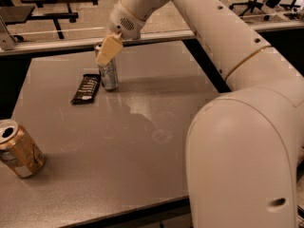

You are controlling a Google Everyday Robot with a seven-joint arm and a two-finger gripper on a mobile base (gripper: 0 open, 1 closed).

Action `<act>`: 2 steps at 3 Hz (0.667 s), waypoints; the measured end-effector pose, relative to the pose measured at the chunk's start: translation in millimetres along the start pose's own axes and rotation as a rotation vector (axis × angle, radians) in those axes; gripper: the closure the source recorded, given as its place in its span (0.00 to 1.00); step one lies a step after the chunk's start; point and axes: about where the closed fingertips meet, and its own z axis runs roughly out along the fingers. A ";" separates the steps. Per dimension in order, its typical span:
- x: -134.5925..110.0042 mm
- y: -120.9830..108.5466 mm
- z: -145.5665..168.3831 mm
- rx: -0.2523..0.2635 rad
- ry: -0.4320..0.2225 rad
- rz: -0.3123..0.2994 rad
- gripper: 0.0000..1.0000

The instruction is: Move redbull can near rxbar chocolate

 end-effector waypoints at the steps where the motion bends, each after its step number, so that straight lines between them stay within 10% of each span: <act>1: 2.6 2.9 9.7 -0.020 0.015 -0.008 0.55; 2: 5.3 4.1 14.2 -0.028 0.029 -0.011 0.30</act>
Offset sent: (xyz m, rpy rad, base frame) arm -0.0067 -0.0014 -0.0151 -0.0491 0.0163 0.0294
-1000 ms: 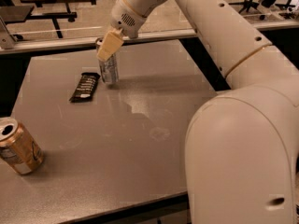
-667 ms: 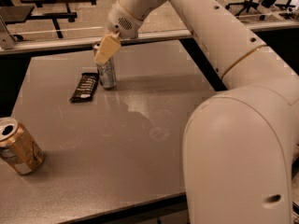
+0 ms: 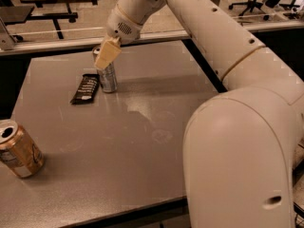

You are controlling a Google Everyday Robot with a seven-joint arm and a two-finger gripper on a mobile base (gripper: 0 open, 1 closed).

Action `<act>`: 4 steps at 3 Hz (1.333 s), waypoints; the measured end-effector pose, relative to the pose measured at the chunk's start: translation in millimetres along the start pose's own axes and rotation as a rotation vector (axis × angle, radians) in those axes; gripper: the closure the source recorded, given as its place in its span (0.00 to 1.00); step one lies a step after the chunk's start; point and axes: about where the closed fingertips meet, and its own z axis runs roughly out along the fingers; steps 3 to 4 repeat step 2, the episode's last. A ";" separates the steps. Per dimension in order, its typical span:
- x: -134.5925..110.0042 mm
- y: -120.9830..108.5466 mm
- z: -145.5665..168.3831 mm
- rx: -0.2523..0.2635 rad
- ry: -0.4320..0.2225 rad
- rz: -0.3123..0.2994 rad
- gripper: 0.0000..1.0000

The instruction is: Move redbull can near rxbar chocolate

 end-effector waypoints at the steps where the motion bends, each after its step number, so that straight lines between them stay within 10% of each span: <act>1: -0.4 -0.2 0.8 0.000 -0.001 0.000 0.07; 4: -1.0 -0.8 3.3 -0.002 -0.002 0.000 0.00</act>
Offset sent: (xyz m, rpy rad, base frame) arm 0.0001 0.0005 -0.0002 0.0004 0.0002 0.0002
